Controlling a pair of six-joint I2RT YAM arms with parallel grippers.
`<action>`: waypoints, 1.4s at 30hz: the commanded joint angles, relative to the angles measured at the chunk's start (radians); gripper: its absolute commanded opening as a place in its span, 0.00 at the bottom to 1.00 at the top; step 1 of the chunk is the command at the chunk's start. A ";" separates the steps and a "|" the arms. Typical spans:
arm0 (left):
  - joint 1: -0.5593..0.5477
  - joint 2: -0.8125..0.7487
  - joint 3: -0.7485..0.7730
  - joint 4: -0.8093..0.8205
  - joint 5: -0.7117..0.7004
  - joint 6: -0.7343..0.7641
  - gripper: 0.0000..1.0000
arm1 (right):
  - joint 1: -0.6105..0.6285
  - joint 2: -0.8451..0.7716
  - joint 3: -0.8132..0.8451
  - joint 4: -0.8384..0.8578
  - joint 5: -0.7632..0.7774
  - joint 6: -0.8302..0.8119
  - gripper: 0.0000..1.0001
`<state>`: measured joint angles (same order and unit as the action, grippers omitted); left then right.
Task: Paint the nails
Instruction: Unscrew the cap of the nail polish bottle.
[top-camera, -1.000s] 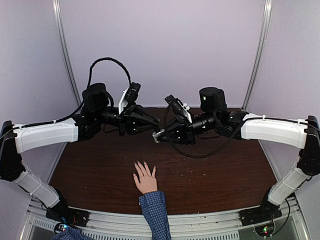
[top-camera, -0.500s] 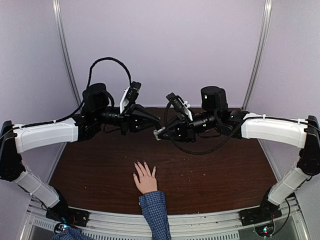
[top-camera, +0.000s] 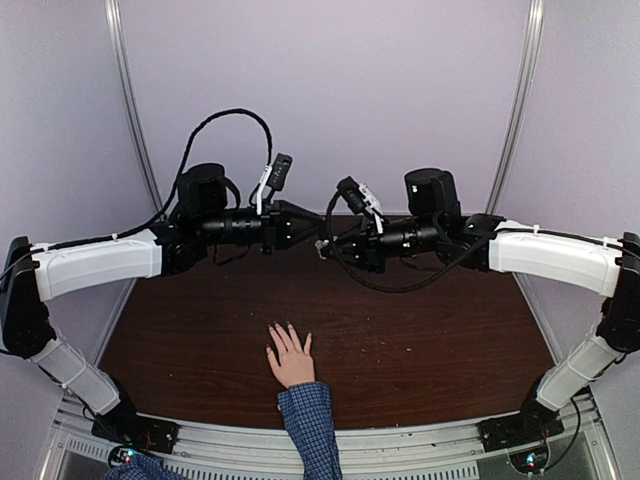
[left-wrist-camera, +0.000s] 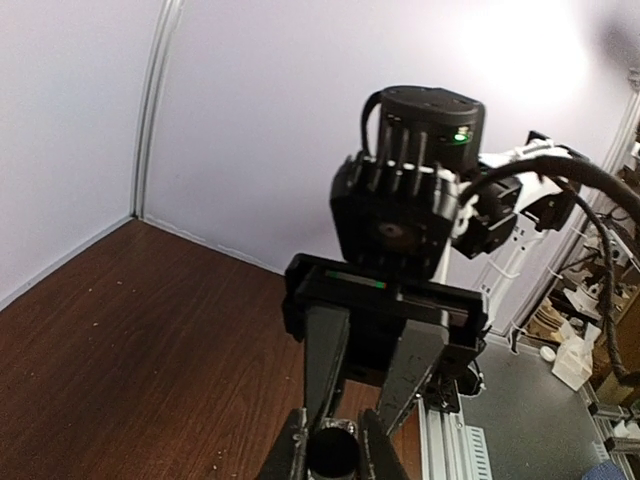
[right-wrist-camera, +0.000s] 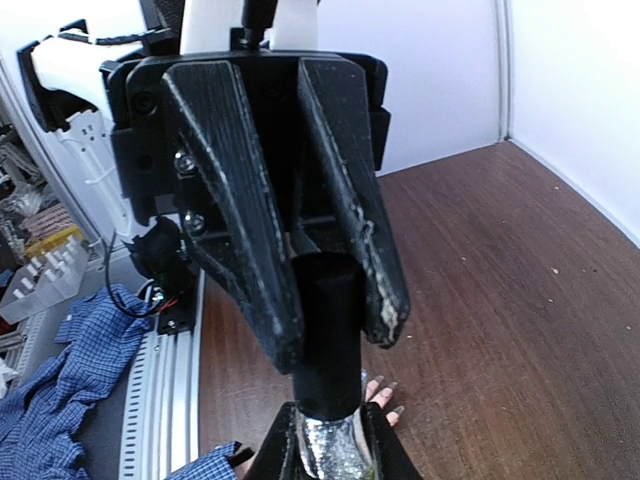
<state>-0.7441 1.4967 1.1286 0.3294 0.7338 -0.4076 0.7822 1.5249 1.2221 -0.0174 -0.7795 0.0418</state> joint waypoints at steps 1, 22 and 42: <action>-0.006 0.023 0.050 0.018 -0.141 -0.041 0.00 | 0.008 -0.032 0.015 -0.047 0.219 -0.020 0.00; 0.026 0.007 0.085 -0.046 -0.190 -0.028 0.29 | 0.080 -0.043 0.036 -0.130 0.627 -0.098 0.00; 0.063 -0.120 0.005 -0.127 0.121 0.235 0.82 | -0.047 -0.074 0.016 -0.138 0.028 -0.062 0.00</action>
<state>-0.6868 1.3792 1.1481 0.2062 0.7425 -0.2638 0.7399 1.4647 1.2240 -0.1513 -0.6010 0.0067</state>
